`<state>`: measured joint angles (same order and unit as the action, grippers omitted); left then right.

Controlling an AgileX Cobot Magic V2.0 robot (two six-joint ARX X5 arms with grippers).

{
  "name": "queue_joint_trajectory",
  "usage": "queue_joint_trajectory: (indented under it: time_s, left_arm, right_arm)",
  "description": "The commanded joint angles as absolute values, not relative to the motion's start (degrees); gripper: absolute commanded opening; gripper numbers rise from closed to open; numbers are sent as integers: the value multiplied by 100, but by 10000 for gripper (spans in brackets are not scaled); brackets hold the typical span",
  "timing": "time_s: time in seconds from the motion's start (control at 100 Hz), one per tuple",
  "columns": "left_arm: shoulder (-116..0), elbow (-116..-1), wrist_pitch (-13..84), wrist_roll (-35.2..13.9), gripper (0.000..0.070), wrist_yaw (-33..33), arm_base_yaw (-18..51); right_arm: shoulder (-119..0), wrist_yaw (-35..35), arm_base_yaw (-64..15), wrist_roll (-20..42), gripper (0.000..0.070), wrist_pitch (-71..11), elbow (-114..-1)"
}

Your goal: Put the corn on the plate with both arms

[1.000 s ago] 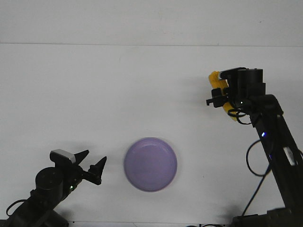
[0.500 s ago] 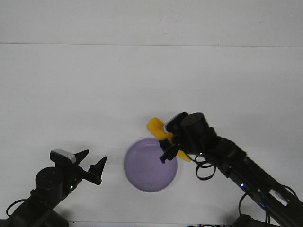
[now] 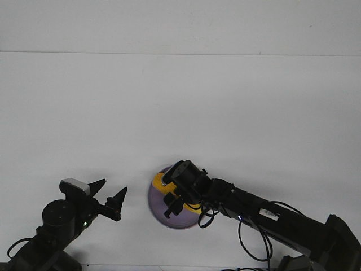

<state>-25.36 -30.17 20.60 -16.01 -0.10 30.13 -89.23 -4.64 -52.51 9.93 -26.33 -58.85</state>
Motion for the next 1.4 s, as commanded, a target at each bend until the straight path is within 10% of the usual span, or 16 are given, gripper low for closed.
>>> queue_joint_trajectory:
  time_s: [0.0,0.34,0.8,1.02,1.09,1.17,1.39]
  left_arm:
    - [-2543,-3063,2023,-1549,504,-27,3037]
    - [-2541,-3065,2003,-1546,504,-27,3037]
    - [-2541,-3065,1955,-1503,503,-51,3037]
    - [-2541,-3065,1944,-1500,500,-51,3037]
    - [-2541,-3065,1944,-1494,398,-54,3039]
    - [-2541,-3065,1944,-1431,0,-51,3037]
    - [-2510,-3068,1933,-1461,16,-45,3039]
  right_arm:
    - [-9013,-445,-5330,1072,436,-2578,-5946]
    - [-8412,-73,-5216,917,548,-2628,-5961]
    - [-4073,2792,-5205,464,545,-2834,-4984]
    - [-2150,3002,-5205,685,541,-2974,-3476]
    - [-1726,2989,-5205,714,391,-3015,-3218]
    - [-1435,2897,-5205,753,0,-3111,-3114]
    - [-1350,2884,-5205,746,14,-3046,-3118]
